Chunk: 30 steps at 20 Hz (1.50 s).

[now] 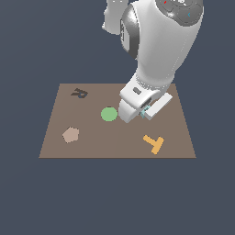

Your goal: Insert a designated object into the corresponding slot on a board.

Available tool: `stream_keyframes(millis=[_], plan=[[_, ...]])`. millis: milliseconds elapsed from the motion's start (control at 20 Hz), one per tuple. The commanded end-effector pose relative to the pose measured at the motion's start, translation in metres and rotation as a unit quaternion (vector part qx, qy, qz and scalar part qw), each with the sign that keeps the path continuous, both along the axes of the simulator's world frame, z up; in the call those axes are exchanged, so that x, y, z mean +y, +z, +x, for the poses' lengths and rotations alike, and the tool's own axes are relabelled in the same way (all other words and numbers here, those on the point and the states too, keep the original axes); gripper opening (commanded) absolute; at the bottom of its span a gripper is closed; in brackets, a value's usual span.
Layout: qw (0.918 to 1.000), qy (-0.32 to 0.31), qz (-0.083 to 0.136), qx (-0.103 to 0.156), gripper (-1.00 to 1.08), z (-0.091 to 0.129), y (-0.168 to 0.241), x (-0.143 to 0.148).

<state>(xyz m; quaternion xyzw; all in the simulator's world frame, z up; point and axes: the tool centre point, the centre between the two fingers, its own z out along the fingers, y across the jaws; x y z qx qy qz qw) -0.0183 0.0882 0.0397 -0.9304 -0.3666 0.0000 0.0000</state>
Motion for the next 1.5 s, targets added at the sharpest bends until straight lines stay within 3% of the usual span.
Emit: stream_keyframes(millis=[0, 500, 1200, 1250, 1450], plan=[[0.9993, 0.037, 0.0, 0.0, -1.0, -0.003, 0.0, 0.007], [0.9933, 0.116, 0.0, 0.0, -1.0, -0.011, 0.001, 0.022], [0.9929, 0.119, 0.0, 0.0, -1.0, -0.012, -0.009, 0.022], [0.9929, 0.119, 0.0, 0.0, 1.0, -0.012, -0.009, 0.022], [0.9929, 0.119, 0.0, 0.0, 1.0, -0.012, -0.009, 0.022]])
